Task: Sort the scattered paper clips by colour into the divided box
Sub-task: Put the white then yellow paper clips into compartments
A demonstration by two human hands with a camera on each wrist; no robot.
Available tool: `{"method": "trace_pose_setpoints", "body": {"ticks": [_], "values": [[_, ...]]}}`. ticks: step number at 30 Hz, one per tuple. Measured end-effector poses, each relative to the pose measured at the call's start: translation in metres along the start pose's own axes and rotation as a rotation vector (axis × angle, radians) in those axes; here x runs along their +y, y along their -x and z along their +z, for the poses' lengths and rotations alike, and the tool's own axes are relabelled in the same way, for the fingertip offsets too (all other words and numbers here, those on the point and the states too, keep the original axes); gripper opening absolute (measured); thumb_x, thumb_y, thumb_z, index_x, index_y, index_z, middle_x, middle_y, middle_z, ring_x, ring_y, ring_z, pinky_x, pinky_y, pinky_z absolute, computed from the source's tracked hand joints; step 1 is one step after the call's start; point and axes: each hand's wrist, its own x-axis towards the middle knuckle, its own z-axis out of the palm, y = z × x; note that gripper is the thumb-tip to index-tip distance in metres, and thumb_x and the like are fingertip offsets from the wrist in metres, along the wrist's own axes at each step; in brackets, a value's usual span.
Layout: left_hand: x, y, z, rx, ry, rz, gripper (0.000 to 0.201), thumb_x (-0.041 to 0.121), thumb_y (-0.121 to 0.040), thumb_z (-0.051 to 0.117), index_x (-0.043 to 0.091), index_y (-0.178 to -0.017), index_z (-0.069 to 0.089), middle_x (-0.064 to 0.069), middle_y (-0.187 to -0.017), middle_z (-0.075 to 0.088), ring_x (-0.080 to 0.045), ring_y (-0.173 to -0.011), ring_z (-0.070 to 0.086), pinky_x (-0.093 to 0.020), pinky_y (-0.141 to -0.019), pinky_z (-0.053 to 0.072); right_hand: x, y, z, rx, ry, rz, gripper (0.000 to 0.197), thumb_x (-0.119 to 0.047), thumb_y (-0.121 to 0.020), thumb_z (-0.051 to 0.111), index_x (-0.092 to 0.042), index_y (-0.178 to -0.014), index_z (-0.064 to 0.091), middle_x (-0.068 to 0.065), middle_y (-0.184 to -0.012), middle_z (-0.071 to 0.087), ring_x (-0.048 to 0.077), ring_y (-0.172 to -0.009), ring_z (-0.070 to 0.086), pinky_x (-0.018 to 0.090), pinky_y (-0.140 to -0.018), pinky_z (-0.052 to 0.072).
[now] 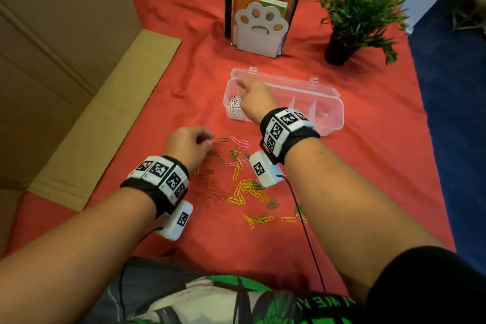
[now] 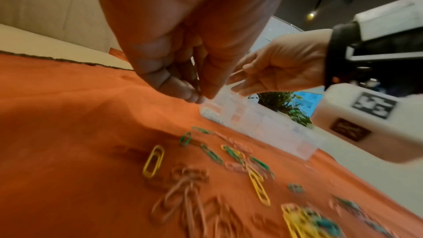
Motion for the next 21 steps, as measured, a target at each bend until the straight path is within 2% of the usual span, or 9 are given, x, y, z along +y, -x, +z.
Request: {"method": "trace_pose_setpoints", "body": {"ticks": [2, 4, 6, 8, 9, 13, 16, 18, 21], "values": [[-0.009, 0.013, 0.005, -0.085, -0.03, 0.016, 0.017, 0.014, -0.081, 0.065, 0.015, -0.097, 0.072, -0.007, -0.096, 0.072, -0.012, -0.082, 0.058, -0.016, -0.069, 0.034, 0.002, 0.002, 0.0, 0.028, 0.047, -0.006, 0.056, 0.008, -0.081, 0.037, -0.014, -0.131, 0.053, 0.012, -0.132, 0.057, 0.027, -0.12, 0.054, 0.029, -0.099, 0.042], [-0.014, 0.025, 0.012, -0.176, -0.049, 0.056, 0.016, 0.015, -0.08, 0.067, 0.016, -0.095, 0.073, -0.003, -0.097, 0.073, -0.007, -0.083, 0.057, -0.012, -0.068, 0.032, 0.008, 0.013, -0.002, 0.08, 0.079, -0.03, 0.044, 0.005, -0.083, 0.04, -0.01, -0.118, 0.062, 0.012, -0.123, 0.063, 0.025, -0.115, 0.057, 0.025, -0.095, 0.042], [-0.015, 0.036, 0.02, -0.265, -0.061, 0.099, 0.016, 0.015, -0.079, 0.068, 0.017, -0.093, 0.074, -0.001, -0.099, 0.073, -0.01, -0.089, 0.063, -0.015, -0.076, 0.037, 0.022, 0.032, -0.004, 0.047, 0.175, -0.029, 0.03, -0.002, -0.087, 0.044, -0.009, -0.102, 0.068, 0.01, -0.11, 0.068, 0.023, -0.102, 0.061, 0.021, -0.082, 0.042], [-0.014, 0.044, 0.029, -0.346, -0.084, 0.138, 0.016, 0.017, -0.077, 0.069, 0.019, -0.093, 0.074, 0.0, -0.099, 0.073, -0.013, -0.093, 0.065, -0.02, -0.086, 0.041, 0.042, 0.058, -0.002, -0.059, 0.297, 0.002, 0.025, -0.006, -0.089, 0.046, -0.01, -0.096, 0.069, 0.01, -0.104, 0.069, 0.022, -0.094, 0.061, 0.021, -0.076, 0.04], [-0.013, 0.047, 0.033, -0.376, -0.108, 0.163, 0.017, 0.019, -0.077, 0.07, 0.019, -0.093, 0.074, 0.0, -0.099, 0.073, -0.014, -0.094, 0.065, -0.021, -0.087, 0.041, 0.052, 0.073, 0.001, -0.109, 0.36, 0.014, 0.023, -0.008, -0.089, 0.047, -0.01, -0.095, 0.069, 0.01, -0.104, 0.068, 0.023, -0.095, 0.061, 0.022, -0.077, 0.041], [-0.008, 0.054, 0.049, -0.451, -0.224, 0.271, 0.023, 0.026, -0.074, 0.072, 0.02, -0.096, 0.072, -0.002, -0.097, 0.073, -0.016, -0.093, 0.065, -0.018, -0.079, 0.04, 0.089, 0.123, 0.023, -0.227, 0.47, 0.049, 0.016, -0.014, -0.087, 0.052, -0.01, -0.094, 0.066, 0.014, -0.102, 0.063, 0.031, -0.098, 0.06, 0.03, -0.079, 0.045], [-0.007, 0.056, 0.056, -0.474, -0.327, 0.332, 0.029, 0.029, -0.071, 0.073, 0.021, -0.099, 0.07, -0.001, -0.096, 0.071, -0.018, -0.092, 0.064, -0.02, -0.077, 0.043, 0.104, 0.141, 0.045, -0.186, 0.465, -0.009, 0.016, -0.02, -0.085, 0.055, -0.01, -0.097, 0.059, 0.013, -0.104, 0.054, 0.032, -0.102, 0.055, 0.038, -0.085, 0.047], [-0.007, 0.056, 0.06, -0.465, -0.392, 0.38, 0.029, 0.028, -0.072, 0.072, 0.021, -0.1, 0.068, -0.003, -0.098, 0.069, -0.022, -0.094, 0.063, -0.028, -0.081, 0.048, 0.109, 0.143, 0.057, -0.148, 0.507, -0.078, 0.021, -0.021, -0.084, 0.058, -0.008, -0.1, 0.055, 0.013, -0.106, 0.052, 0.033, -0.105, 0.051, 0.041, -0.089, 0.046], [-0.005, 0.055, 0.063, -0.438, -0.451, 0.419, 0.023, 0.028, -0.077, 0.066, 0.019, -0.099, 0.066, -0.006, -0.099, 0.067, -0.027, -0.096, 0.061, -0.034, -0.083, 0.049, 0.112, 0.139, 0.061, -0.077, 0.565, -0.142, 0.019, -0.01, -0.083, 0.056, -0.006, -0.101, 0.052, 0.014, -0.106, 0.053, 0.034, -0.105, 0.05, 0.041, -0.088, 0.045]]}}
